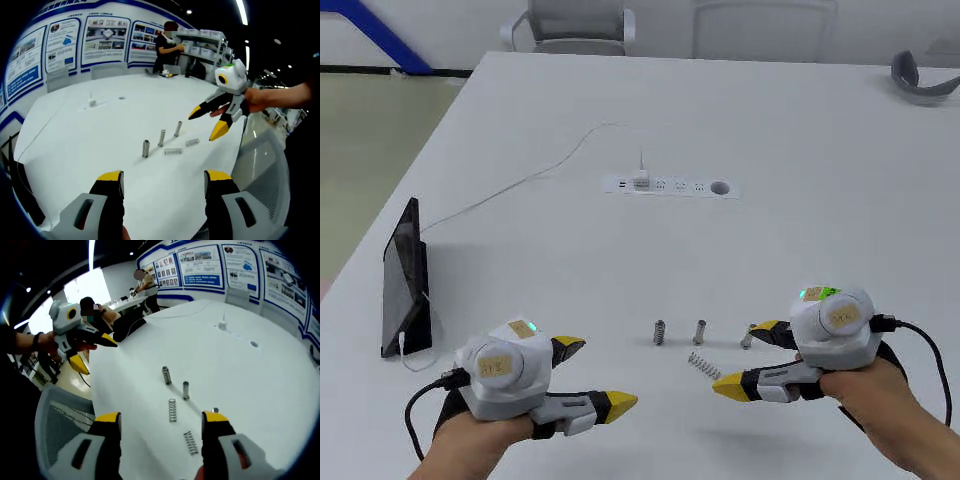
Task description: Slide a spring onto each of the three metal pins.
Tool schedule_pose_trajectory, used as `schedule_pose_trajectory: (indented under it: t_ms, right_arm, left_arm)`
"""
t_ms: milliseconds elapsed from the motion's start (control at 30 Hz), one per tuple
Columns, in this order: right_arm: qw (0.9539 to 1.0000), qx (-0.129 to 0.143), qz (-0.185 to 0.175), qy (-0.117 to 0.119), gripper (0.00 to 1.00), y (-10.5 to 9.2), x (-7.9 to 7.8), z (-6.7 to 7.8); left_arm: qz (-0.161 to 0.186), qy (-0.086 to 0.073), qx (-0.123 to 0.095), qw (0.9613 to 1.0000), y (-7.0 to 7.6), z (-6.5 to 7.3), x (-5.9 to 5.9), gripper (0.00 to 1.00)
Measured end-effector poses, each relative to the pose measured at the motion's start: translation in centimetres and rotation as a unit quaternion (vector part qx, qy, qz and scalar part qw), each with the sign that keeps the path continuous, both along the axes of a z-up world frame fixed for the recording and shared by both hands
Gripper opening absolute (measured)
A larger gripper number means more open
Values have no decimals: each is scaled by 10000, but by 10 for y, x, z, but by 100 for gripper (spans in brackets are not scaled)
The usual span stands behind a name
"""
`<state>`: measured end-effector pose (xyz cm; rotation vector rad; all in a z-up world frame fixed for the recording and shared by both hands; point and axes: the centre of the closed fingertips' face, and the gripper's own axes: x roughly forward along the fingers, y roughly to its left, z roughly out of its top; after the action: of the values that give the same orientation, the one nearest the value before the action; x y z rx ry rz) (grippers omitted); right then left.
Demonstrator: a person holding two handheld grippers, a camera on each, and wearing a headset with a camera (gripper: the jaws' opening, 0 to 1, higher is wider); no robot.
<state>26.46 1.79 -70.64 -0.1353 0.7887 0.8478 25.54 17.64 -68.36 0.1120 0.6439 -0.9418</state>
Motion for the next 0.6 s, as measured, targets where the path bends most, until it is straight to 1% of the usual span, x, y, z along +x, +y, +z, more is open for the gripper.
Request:
schedule_pose_trajectory:
  t_ms: [33,167,233,367,467,600]
  right_arm:
    - [10000,6,-62,-28,67,-4,0,0]
    - [9997,-47,-245,22,67,-22,-9,-4]
    - [9992,51,-388,61,68,-27,-13,-5]
    - [9984,78,-557,79,69,-39,-20,-9]
    - [9971,147,-726,144,70,-47,-27,-11]
    - [9962,169,-835,205,73,-55,-35,-13]
  left_arm:
    - [-12,2,0,10000,-1,0,0,66]
    - [-64,16,-17,10000,-8,0,1,66]
    - [-98,30,-13,9999,-12,-2,1,66]
    - [-194,45,-5,9998,-20,-3,-1,66]
    - [-273,60,0,9996,-27,-4,-2,66]
    - [-362,66,4,9993,-34,-4,-2,67]
